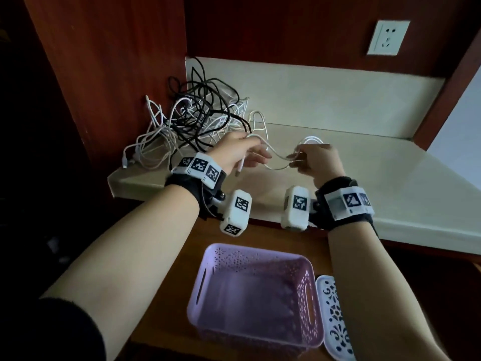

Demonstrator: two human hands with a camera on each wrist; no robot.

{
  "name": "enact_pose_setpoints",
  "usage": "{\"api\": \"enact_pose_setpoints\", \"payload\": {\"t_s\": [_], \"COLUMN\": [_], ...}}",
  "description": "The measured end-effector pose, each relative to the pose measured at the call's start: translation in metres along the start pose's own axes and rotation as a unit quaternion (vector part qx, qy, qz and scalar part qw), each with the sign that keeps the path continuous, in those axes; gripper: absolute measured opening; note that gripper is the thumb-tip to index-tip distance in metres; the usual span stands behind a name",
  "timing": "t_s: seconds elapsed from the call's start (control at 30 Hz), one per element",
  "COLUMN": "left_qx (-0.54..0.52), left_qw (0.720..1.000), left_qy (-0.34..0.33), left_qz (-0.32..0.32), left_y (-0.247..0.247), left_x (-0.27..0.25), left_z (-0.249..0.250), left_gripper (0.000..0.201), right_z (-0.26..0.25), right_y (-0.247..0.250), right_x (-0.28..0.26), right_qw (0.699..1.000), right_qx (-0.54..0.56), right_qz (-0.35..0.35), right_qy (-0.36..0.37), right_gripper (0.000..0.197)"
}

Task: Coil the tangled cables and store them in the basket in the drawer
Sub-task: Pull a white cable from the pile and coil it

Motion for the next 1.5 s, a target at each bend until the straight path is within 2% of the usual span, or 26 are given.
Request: {"api": "enact_pose_setpoints", "payload": {"t_s": [0.07,0.1,0.2,0.27,0.3,0.33,0.4,0.5,0.53,0.63,0.7,0.77,0.83,0.9,0.97,1.07,1.17,1.3,1.37,1.43,1.5], "left_qx": [-0.024,-0.02,-0.013,-0.025,-0.037,-0.059,-0.136,-0.263,-0.3,-0.409,-0.462,-0.499,-0.535,-0.557,-0.546,-0.496,-0.42,-0.332,-0.296,-0.26,-0.176], "left_qw": [1.0,0.999,0.999,0.999,0.998,0.997,0.989,0.962,0.952,0.911,0.885,0.862,0.837,0.818,0.82,0.839,0.867,0.896,0.903,0.915,0.941], "left_qy": [0.017,0.023,0.03,0.038,0.043,0.048,0.055,0.042,0.03,-0.022,-0.049,-0.078,-0.109,-0.138,-0.168,-0.218,-0.251,-0.266,-0.269,-0.271,-0.253], "left_qz": [-0.009,-0.013,-0.023,-0.007,0.004,0.01,-0.003,-0.054,-0.06,-0.041,-0.035,-0.032,-0.034,-0.041,-0.028,0.039,0.092,0.127,0.154,0.146,0.14], "left_y": [-0.004,-0.006,-0.01,-0.014,-0.016,-0.018,-0.022,-0.026,-0.025,-0.019,-0.018,-0.019,-0.015,-0.007,0.004,0.021,0.043,0.066,0.081,0.099,0.113], "left_x": [-0.002,-0.003,-0.001,0.001,0.003,0.003,0.003,0.003,0.003,0.002,0.001,-0.001,-0.004,-0.007,-0.012,-0.018,-0.025,-0.035,-0.04,-0.044,-0.049], "left_z": [-0.005,-0.006,-0.009,-0.009,-0.009,-0.009,-0.013,-0.019,-0.02,-0.024,-0.023,-0.018,-0.008,0.002,0.009,0.015,0.018,0.02,0.02,0.019,0.017], "left_gripper": [0.015,0.017,0.025,0.028,0.028,0.028,0.03,0.03,0.031,0.031,0.03,0.03,0.03,0.029,0.028,0.029,0.028,0.03,0.028,0.027,0.033], "right_z": [0.005,0.006,0.007,0.003,0.001,0.0,0.001,0.007,0.008,0.01,0.009,0.007,0.007,0.007,0.003,-0.004,-0.004,-0.009,-0.009,-0.009,-0.01], "right_y": [0.001,0.002,0.0,-0.004,-0.007,-0.012,-0.02,-0.024,-0.023,-0.015,-0.01,-0.009,-0.008,-0.01,-0.014,-0.023,-0.032,-0.056,-0.068,-0.081,-0.092], "right_x": [-0.005,-0.007,-0.015,-0.021,-0.024,-0.025,-0.024,-0.025,-0.026,-0.033,-0.035,-0.033,-0.032,-0.033,-0.037,-0.045,-0.051,-0.06,-0.065,-0.074,-0.08], "right_qw": [0.991,0.977,0.905,0.891,0.891,0.888,0.875,0.838,0.834,0.85,0.853,0.828,0.803,0.801,0.818,0.856,0.867,0.867,0.872,0.875,0.877], "right_qx": [-0.127,-0.204,-0.396,-0.38,-0.345,-0.319,-0.339,-0.46,-0.473,-0.439,-0.431,-0.476,-0.532,-0.544,-0.51,-0.44,-0.438,-0.419,-0.387,-0.323,-0.25], "right_qz": [0.02,0.031,0.119,0.191,0.2,0.177,0.092,-0.017,-0.047,-0.119,-0.118,-0.077,-0.044,-0.04,-0.051,-0.07,-0.093,-0.143,-0.218,-0.32,-0.385], "right_qy": [0.031,0.049,0.096,0.162,0.22,0.279,0.332,0.293,0.281,0.264,0.269,0.285,0.264,0.247,0.263,0.261,0.22,0.228,0.205,0.168,0.14], "right_gripper": [0.025,0.027,0.02,0.008,0.012,0.016,0.021,0.027,0.026,0.015,0.014,0.014,0.018,0.02,0.018,0.014,0.012,0.017,0.033,0.044,0.049]}}
Point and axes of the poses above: each hand's wrist, its own x-axis towards the middle knuckle, its own y-axis out of the back of the hand, z = x × y, the point moved 2 cm from there along x, towards the middle knuckle, and after that the axes turned 9 degrees about -z, right-handed, at the moved point
